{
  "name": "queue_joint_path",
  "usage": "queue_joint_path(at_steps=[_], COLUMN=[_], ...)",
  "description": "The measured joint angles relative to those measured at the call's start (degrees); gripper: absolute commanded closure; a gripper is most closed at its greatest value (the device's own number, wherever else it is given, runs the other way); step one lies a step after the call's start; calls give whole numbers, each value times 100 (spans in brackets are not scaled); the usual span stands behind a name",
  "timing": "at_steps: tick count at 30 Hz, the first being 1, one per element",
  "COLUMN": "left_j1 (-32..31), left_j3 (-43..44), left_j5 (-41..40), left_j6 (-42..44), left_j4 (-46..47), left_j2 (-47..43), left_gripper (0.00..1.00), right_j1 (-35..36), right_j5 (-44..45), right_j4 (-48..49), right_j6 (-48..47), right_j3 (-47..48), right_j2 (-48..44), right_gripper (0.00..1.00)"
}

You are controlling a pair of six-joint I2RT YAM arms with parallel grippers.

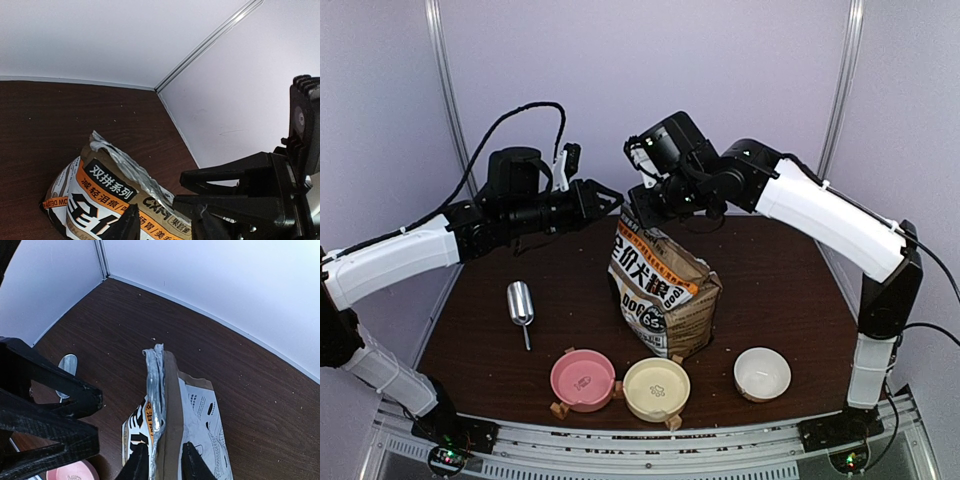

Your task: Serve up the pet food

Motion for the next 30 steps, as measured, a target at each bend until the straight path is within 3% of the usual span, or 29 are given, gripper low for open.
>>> queue_joint_path(at_steps=[30], left_j1=[11], left_j3=[-33], left_j5=[68], left_j6=[-52], left_j4=[85], left_j2=[4], left_gripper=[63], right_j1=[7], right_j5=[387], right_j4=[-356], right_j6=[-170], right_j3=[420], right_j2=[420], right_gripper=[82])
